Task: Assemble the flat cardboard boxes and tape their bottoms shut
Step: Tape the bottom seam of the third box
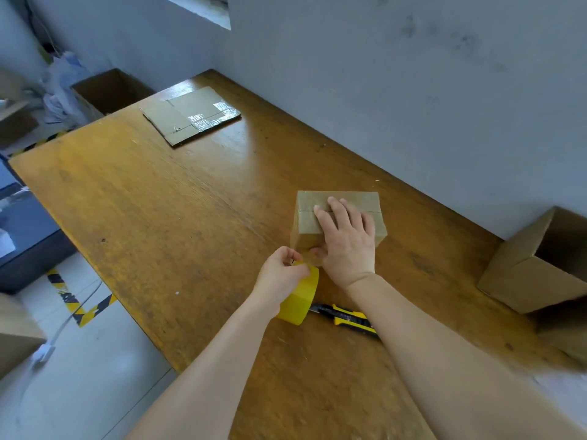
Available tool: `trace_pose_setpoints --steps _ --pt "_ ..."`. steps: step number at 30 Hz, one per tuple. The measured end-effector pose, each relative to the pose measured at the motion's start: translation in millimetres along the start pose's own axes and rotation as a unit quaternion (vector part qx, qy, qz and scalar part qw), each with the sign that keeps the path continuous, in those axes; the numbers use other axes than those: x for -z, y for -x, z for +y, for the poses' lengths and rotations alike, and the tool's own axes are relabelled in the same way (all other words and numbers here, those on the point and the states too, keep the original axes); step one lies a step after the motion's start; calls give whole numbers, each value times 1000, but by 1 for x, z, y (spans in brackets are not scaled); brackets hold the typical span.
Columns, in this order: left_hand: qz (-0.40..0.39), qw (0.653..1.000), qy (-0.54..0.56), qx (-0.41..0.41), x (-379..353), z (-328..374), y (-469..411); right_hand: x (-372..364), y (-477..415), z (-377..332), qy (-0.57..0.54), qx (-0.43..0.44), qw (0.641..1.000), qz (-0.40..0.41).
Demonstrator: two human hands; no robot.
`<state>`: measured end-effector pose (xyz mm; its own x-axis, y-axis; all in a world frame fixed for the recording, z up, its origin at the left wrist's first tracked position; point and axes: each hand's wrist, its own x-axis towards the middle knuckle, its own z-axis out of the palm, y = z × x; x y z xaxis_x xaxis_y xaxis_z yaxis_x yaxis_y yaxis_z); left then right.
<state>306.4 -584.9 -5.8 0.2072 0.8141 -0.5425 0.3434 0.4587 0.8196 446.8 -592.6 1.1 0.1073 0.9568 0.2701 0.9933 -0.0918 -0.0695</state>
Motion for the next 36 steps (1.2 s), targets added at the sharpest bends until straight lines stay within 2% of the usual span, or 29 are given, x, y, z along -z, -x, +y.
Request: trace_pose_setpoints --steps 6,10,15,19,23,25,28,30,32,36 --pt "-7 1000 1 5 3 1 -1 7 1 -2 -35 -3 999 19" --pt "-3 1000 0 11 4 0 1 2 -1 -10 8 -8 999 42" --pt "-9 1000 10 19 5 1 5 6 -6 -12 44 -8 999 -9" --pt "-24 999 19 20 9 2 11 16 1 -9 -49 -19 998 -34" --pt "-35 999 35 -2 13 4 21 22 36 -9 -146 18 983 109" --pt "-38 999 36 -11 13 4 25 19 55 -16 -185 23 979 79" --pt "-49 998 21 -24 13 3 29 18 63 -19 -254 -37 967 -9" --pt "-54 998 26 -28 13 2 33 21 62 -18 -281 -57 957 -40" --pt "-47 997 51 -30 12 0 37 26 62 -19 -291 -58 954 -51" --pt "32 997 42 -49 6 -2 43 31 66 -27 -288 -33 956 -39"
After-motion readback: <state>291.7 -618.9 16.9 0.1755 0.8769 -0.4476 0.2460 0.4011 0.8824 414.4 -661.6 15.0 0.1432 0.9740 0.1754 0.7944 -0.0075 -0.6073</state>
